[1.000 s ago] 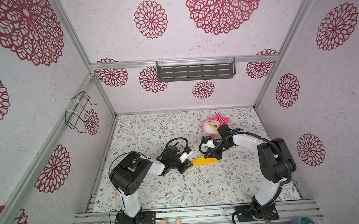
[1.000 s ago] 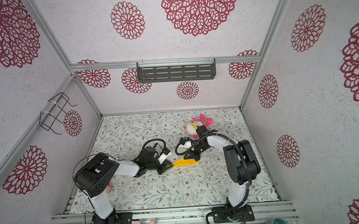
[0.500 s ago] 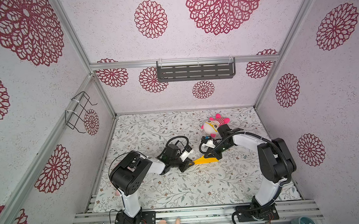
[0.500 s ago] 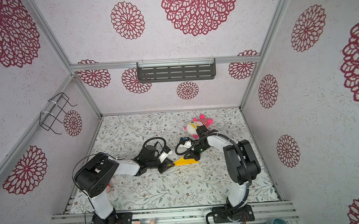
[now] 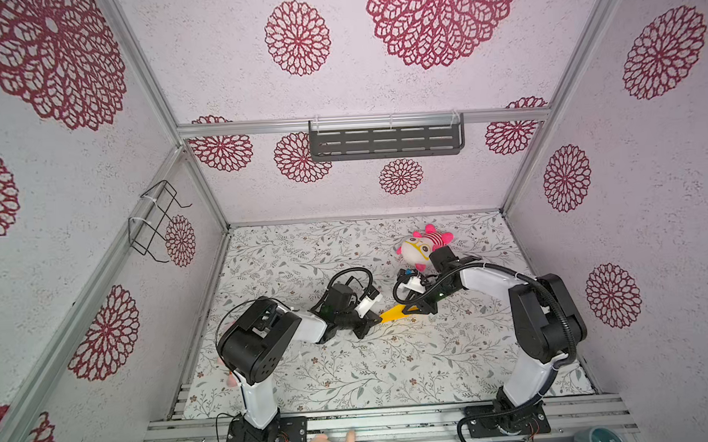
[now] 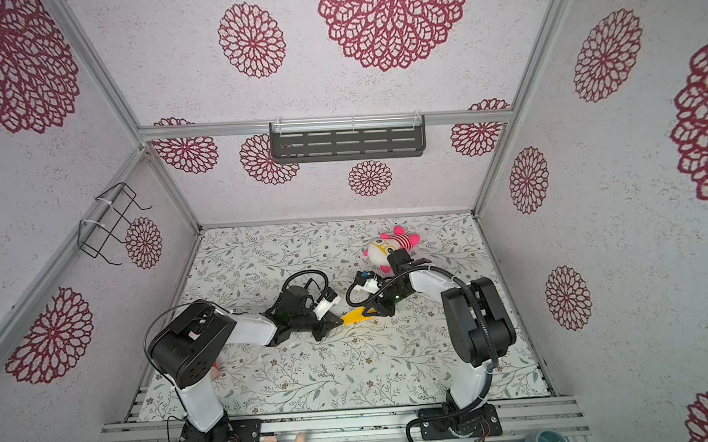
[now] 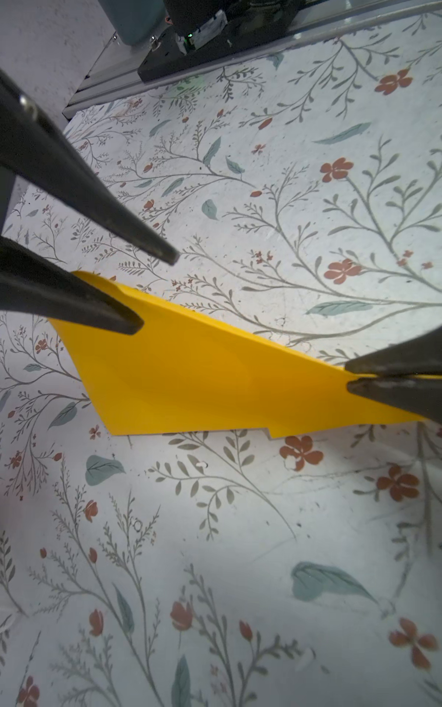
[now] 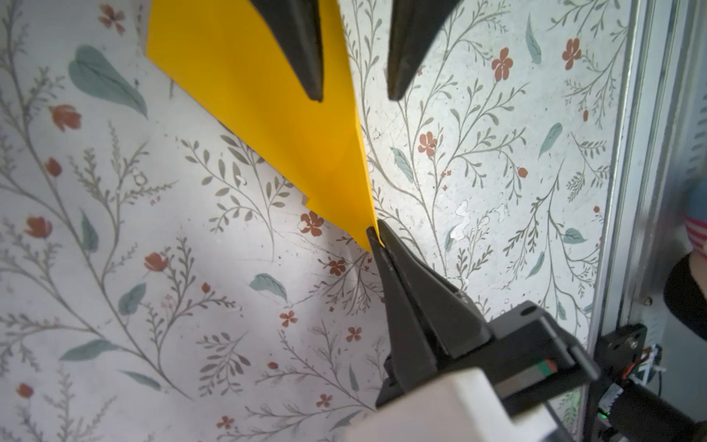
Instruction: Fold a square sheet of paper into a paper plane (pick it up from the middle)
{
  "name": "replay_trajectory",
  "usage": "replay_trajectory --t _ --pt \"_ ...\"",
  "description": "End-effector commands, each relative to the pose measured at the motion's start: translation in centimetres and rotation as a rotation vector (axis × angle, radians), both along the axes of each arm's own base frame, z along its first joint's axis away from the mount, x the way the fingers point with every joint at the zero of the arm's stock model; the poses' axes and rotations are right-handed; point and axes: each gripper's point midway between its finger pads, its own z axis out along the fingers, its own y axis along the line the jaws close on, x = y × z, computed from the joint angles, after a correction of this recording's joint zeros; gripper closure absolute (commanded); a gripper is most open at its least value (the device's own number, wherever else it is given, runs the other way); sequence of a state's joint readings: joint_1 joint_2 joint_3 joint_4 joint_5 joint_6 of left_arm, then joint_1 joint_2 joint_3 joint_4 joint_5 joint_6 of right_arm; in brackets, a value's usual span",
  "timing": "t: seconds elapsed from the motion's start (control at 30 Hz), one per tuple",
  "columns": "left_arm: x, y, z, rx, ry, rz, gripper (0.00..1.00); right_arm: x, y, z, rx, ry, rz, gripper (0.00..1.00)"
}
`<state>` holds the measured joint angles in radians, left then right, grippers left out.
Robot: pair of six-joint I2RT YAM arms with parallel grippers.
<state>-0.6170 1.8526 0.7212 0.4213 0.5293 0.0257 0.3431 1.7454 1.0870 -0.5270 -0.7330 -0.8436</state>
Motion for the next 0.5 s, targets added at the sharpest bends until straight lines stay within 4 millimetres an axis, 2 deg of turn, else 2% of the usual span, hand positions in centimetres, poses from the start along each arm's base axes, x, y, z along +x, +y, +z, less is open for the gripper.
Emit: replay_trajectory --t 0.0,0.13,0.27,0.37,0.47 --pt "0.3 -0.2 -0.2 0.015 -0.013 -0.005 0.96 2.0 -0.5 3.5 0.048 -0.122 -0.091 0.58" --pt "0.3 -0.3 -0.2 0.023 0.000 0.008 0.97 3.3 -1.6 5.6 0.095 -0.180 -0.234 0.52" --pt "0.2 -0.5 -0.1 0.038 0.025 0.020 0.98 4.9 -3.4 7.2 0.122 -0.246 -0.457 0.48" --pt "0.1 -0.7 -0.1 0.054 0.048 0.029 1.00 6.9 -5.9 9.2 0.173 -0.291 -0.748 0.45" --pt "-0.1 -1.0 -0.2 0.070 0.084 0.036 1.00 7.2 -8.3 10.4 0.263 -0.268 -1.002 0.36"
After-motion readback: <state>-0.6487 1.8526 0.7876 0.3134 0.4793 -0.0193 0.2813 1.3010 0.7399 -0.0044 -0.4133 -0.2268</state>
